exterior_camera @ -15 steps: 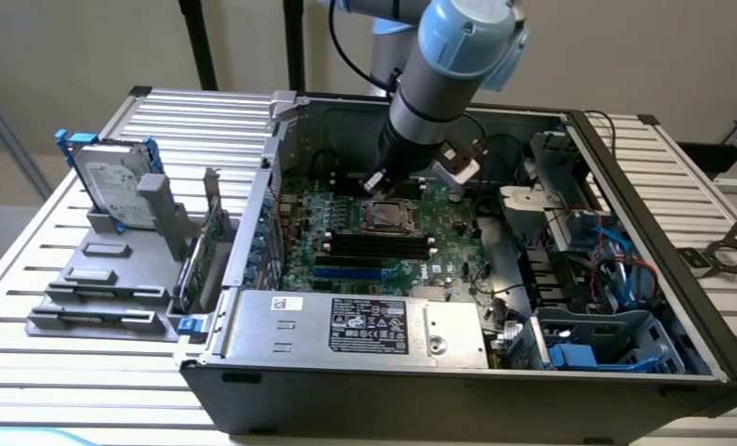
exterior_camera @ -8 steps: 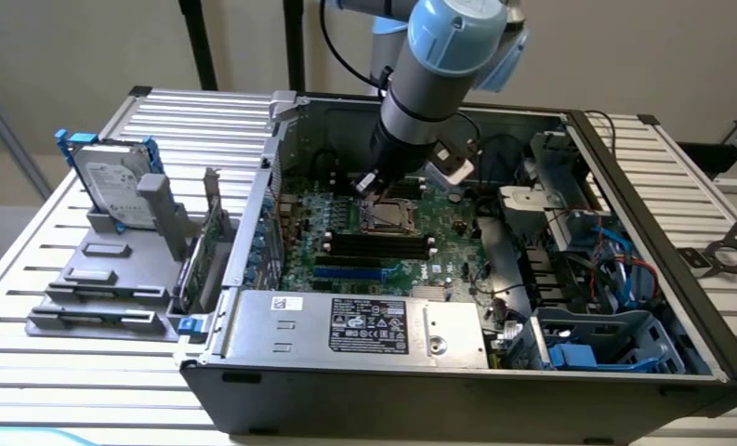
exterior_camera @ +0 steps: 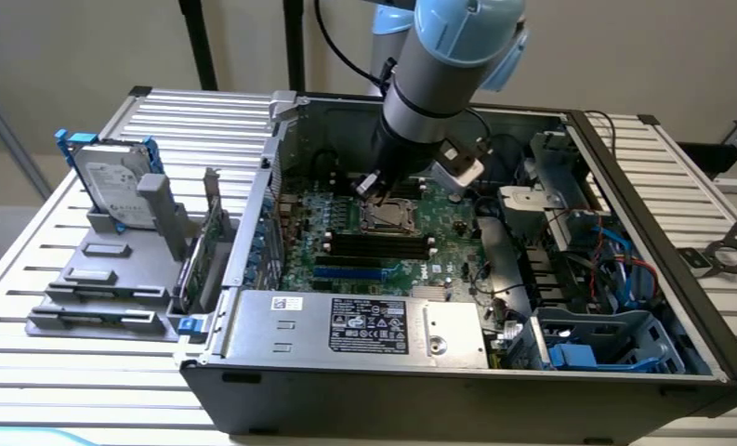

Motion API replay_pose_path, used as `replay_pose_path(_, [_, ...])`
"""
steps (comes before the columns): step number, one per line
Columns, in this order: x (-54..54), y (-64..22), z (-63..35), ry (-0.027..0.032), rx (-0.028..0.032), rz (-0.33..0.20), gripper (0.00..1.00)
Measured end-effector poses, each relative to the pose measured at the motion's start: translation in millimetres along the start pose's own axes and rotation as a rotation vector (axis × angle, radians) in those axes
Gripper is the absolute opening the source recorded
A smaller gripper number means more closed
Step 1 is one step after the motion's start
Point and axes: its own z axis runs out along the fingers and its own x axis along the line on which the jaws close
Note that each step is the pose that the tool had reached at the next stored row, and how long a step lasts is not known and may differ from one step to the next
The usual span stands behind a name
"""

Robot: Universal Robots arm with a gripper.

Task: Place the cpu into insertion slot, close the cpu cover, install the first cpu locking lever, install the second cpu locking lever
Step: 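Install the first cpu locking lever, then install the second cpu locking lever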

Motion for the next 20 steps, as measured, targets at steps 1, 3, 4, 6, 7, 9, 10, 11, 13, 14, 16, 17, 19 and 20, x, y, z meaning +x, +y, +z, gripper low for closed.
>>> replay_pose_path(1, [-2.0,1.3,-3.3,0.0000,0.0001,0.000,0.11])
replay_pose_path(3, [-5.6,3.0,-7.0,-0.0001,-0.0003,0.000,0.11])
replay_pose_path(4, [-7.0,3.1,-7.7,-0.0007,-0.0010,0.000,0.11])
replay_pose_path(6, [-9.3,2.7,-8.3,-0.0021,-0.0029,0.000,0.11])
replay_pose_path(7, [-10.5,2.5,-8.5,-0.0032,-0.0041,0.000,0.11])
replay_pose_path(9, [-12.9,1.9,-8.7,-0.0059,-0.0071,0.001,0.11])
replay_pose_path(10, [-14.1,1.5,-8.8,-0.0075,-0.0087,0.001,0.11])
replay_pose_path(11, [-15.3,1.2,-8.9,-0.0091,-0.0102,0.001,0.11])
replay_pose_path(13, [-17.5,0.4,-8.8,-0.0119,-0.0133,0.002,0.11])
replay_pose_path(14, [-18.5,-0.3,-8.8,-0.0142,-0.0155,0.002,0.11])
replay_pose_path(16, [-20.7,-1.7,-8.7,-0.0194,-0.0205,0.003,0.11])
replay_pose_path(17, [-21.9,-2.1,-8.7,-0.0205,-0.0216,0.004,0.11])
replay_pose_path(19, [-24.5,-0.7,-9.4,-0.0207,-0.0216,0.003,0.11])
replay_pose_path(20, [-25.5,0.1,-9.5,-0.0207,-0.0215,0.003,0.11])
